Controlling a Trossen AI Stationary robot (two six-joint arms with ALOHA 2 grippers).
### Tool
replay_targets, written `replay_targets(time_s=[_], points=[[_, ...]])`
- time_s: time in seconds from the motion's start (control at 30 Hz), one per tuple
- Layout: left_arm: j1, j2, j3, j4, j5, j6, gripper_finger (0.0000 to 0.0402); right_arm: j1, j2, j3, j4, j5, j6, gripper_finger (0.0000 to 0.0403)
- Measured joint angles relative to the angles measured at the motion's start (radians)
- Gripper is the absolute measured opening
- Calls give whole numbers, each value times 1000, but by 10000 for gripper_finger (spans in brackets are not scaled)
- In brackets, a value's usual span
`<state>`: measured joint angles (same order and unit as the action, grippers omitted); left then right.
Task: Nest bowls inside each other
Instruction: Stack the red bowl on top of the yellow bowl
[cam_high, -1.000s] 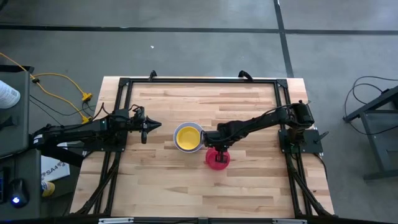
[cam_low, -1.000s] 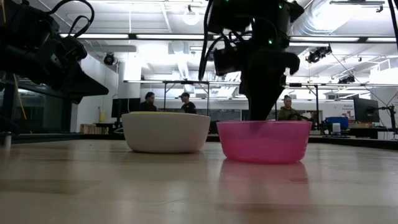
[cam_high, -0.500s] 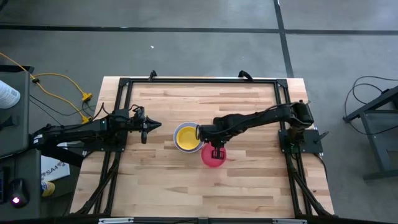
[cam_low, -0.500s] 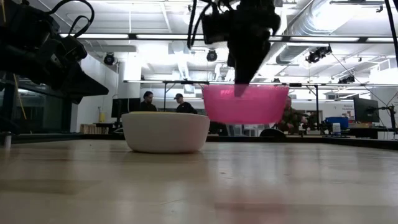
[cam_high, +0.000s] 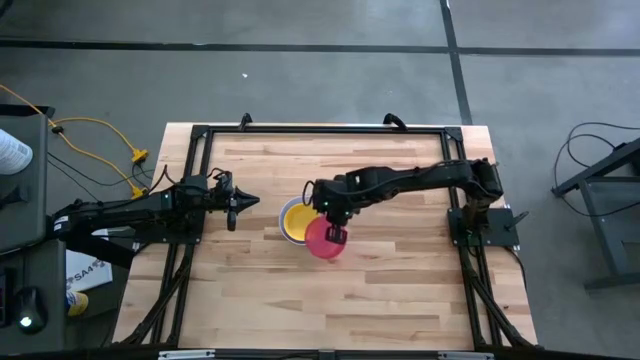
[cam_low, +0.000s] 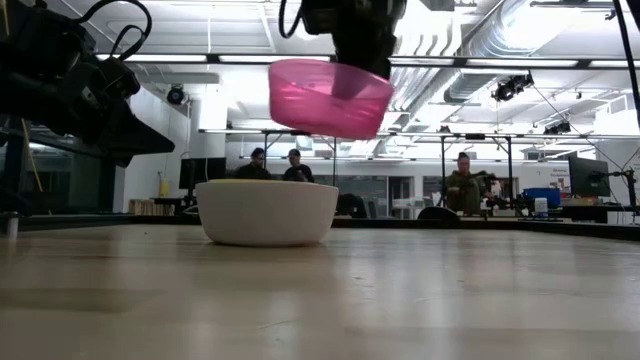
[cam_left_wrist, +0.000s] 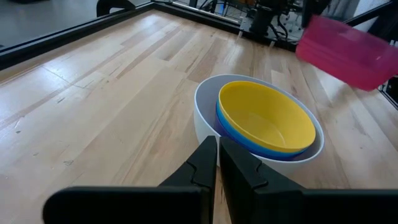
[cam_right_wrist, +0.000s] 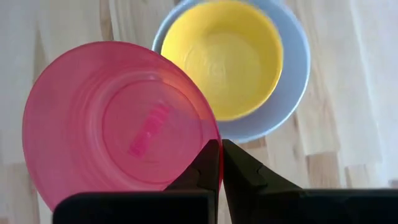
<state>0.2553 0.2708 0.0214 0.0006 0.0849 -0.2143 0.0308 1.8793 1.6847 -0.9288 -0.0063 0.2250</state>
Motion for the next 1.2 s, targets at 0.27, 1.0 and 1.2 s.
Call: replay_targets(time_s=[0.27,1.0,1.2], points=[[0,0,0,0,0,0,19,-54,8,3,53,-6,-25,3],[0,0,0,0,1,0,19,-124,221,285,1,-55,-125,3],[0,0,0,0,-1,0,19,-154,247,369,-79,-80,-124,3]])
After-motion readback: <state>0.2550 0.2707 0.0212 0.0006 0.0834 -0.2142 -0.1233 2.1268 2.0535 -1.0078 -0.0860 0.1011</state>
